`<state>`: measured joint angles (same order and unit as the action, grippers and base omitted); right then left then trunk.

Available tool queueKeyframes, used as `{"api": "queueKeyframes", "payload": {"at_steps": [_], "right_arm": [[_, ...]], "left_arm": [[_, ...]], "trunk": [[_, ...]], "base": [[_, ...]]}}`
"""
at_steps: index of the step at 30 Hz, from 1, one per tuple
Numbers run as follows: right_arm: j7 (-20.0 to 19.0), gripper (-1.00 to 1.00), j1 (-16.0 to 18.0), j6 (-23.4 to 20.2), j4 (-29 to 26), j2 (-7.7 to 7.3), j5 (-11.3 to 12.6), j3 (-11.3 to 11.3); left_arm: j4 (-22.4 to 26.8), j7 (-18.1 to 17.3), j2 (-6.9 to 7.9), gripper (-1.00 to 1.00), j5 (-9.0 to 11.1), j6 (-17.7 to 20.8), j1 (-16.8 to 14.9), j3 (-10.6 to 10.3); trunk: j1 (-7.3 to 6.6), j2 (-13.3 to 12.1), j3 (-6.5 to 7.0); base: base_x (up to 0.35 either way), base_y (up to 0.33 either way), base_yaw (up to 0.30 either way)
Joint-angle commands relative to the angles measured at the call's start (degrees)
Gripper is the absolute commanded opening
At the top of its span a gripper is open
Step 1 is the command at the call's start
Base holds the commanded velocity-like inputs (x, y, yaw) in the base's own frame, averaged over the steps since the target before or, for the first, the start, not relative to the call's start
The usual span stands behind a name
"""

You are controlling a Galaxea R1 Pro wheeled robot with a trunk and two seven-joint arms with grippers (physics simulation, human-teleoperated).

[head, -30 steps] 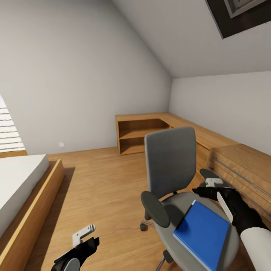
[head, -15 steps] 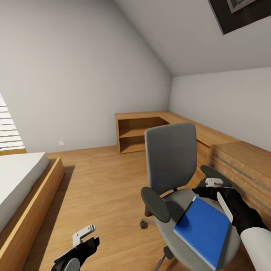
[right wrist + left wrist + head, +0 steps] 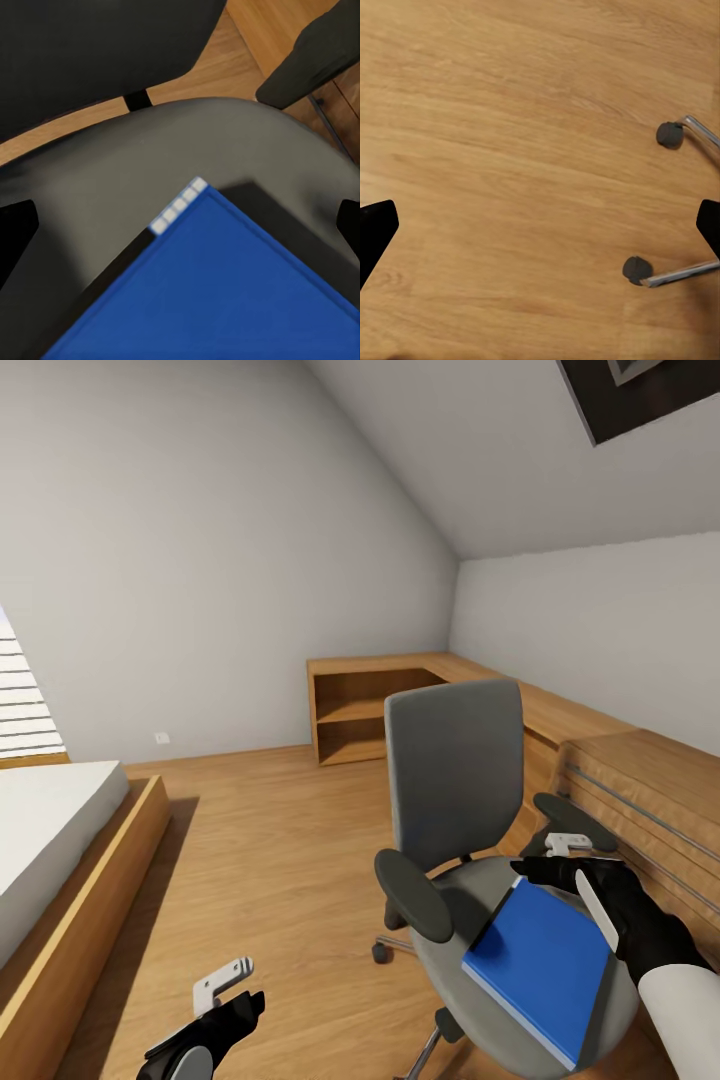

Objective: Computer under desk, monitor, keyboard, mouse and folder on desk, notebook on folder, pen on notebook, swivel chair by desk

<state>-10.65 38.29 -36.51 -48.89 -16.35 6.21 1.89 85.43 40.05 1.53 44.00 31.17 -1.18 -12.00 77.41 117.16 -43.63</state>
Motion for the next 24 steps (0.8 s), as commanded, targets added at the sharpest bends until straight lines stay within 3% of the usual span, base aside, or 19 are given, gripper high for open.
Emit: {"api": "queueKeyframes", "payload": {"at_steps": [1,24], "right_arm": [[0.0,1.00,0.0,-0.3,-0.1,0.00,0.5,0.1],[0.0,1.00,0.0,-2.4,-0.1,-0.02,0.4,0.1]], "left_arm": [[0.0,0.6,0.05,1.00,0.5,0.0,0.0,-0.1],[-0.4,0.7,0.14,1.00,0.6,0.1,-0.1,0.0]], "trunk": [[-0.01,0.0,-0.06],[-0.01,0.0,-0.06]], "base": [[0.000,0.000,0.000],[0.066,0.000,0.000]]}}
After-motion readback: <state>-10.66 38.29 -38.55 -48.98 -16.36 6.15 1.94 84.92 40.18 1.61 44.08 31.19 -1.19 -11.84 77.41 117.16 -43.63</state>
